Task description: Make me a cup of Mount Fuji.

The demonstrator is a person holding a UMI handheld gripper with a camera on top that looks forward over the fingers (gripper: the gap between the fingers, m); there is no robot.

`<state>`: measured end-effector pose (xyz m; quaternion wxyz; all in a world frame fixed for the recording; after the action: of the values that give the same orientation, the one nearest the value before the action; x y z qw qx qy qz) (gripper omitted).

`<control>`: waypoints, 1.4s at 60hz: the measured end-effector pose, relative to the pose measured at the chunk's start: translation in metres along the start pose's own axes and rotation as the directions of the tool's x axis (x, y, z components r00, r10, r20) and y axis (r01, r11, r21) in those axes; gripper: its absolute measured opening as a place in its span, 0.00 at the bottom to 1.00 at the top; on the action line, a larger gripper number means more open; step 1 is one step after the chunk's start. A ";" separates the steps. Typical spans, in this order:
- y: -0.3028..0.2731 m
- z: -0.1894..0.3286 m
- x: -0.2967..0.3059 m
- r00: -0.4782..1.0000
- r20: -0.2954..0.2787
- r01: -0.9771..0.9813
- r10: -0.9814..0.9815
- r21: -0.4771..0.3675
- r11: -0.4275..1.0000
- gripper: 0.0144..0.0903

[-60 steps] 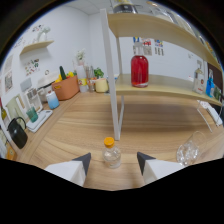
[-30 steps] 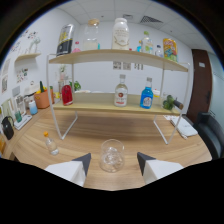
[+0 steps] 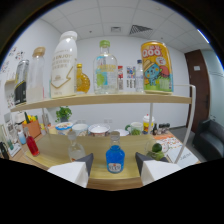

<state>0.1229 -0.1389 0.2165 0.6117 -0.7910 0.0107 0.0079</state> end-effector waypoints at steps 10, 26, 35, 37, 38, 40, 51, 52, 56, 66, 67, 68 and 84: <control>0.019 0.036 0.006 1.000 0.009 0.015 -0.015 -0.062 0.998 0.53; 0.021 0.042 0.005 1.000 0.012 0.007 -0.006 -0.065 0.998 0.29; 0.010 0.028 0.003 1.000 0.008 -0.002 0.002 -0.059 0.998 0.28; 0.005 0.022 0.002 1.000 0.008 -0.001 0.002 -0.052 0.999 0.28; 0.004 0.018 0.001 1.000 0.009 0.001 0.000 -0.048 0.999 0.28; 0.000 0.008 0.000 1.000 0.007 0.005 -0.005 -0.037 0.999 0.28; 0.018 -0.041 -0.008 1.000 0.001 0.007 -0.007 -0.045 0.999 0.28; 0.024 -0.044 -0.008 1.000 0.000 0.007 -0.007 -0.053 0.999 0.28; 0.050 -0.057 -0.012 1.000 -0.005 0.002 -0.003 -0.090 0.996 0.28; 0.107 -0.069 -0.017 1.000 -0.023 0.017 -0.021 -0.147 0.989 0.28; 0.112 -0.069 -0.017 0.999 -0.027 0.029 -0.033 -0.153 0.988 0.28; 0.115 -0.069 -0.016 0.998 -0.030 0.044 -0.049 -0.156 0.987 0.28; 0.119 -0.050 0.006 0.772 -0.058 0.612 -0.633 -0.200 0.765 0.28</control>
<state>0.1258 -0.2172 0.1138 0.5082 -0.7976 -0.2160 -0.2429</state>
